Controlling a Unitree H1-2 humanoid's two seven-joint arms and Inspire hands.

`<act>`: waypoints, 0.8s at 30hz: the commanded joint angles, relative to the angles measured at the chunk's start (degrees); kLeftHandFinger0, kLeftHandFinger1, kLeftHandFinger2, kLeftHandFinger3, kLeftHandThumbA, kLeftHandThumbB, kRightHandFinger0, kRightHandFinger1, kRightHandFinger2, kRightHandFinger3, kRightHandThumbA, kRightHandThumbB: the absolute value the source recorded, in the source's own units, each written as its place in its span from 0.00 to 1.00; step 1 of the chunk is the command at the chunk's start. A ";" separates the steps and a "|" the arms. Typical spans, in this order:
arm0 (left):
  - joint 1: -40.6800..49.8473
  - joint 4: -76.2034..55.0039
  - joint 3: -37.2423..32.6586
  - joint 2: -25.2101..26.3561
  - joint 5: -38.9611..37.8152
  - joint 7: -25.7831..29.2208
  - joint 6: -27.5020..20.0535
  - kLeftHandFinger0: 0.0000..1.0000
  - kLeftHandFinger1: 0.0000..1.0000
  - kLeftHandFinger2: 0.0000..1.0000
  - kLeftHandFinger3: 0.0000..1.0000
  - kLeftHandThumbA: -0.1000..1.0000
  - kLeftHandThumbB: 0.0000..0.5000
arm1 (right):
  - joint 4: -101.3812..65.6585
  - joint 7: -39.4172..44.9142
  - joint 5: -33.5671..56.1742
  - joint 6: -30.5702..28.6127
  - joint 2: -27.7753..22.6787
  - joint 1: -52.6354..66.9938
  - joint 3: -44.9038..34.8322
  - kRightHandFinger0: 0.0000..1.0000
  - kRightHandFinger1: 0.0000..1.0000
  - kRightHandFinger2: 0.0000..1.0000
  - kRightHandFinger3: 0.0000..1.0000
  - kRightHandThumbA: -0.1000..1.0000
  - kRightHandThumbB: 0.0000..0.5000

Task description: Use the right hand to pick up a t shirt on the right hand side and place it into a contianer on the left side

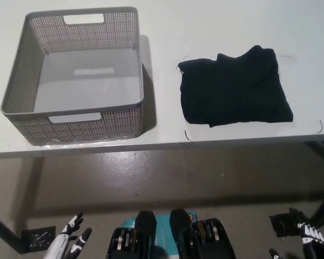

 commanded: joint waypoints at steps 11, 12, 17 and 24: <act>-0.96 0.12 0.28 1.20 1.76 0.81 -3.84 0.93 0.94 1.00 1.00 1.00 0.64 | -22.02 3.91 -12.59 17.78 3.64 -8.18 -7.68 1.00 1.00 1.00 1.00 0.83 0.94; -0.95 0.11 0.29 1.13 1.78 0.84 -3.86 0.94 0.95 1.00 1.00 1.00 0.64 | -22.38 4.96 -13.68 19.18 3.26 -9.95 -7.71 1.00 1.00 1.00 1.00 0.85 0.99; -1.01 -0.21 0.18 1.00 2.31 0.81 -3.29 0.96 0.96 1.00 1.00 1.00 0.66 | -21.75 8.51 -15.09 22.64 1.84 -17.47 -7.47 1.00 1.00 1.00 1.00 0.84 1.00; -1.83 0.39 0.28 0.77 1.52 0.23 -3.21 0.94 0.94 1.00 1.00 1.00 0.70 | -14.61 10.45 -17.94 26.36 0.04 -29.05 -5.70 1.00 1.00 1.00 1.00 0.78 1.00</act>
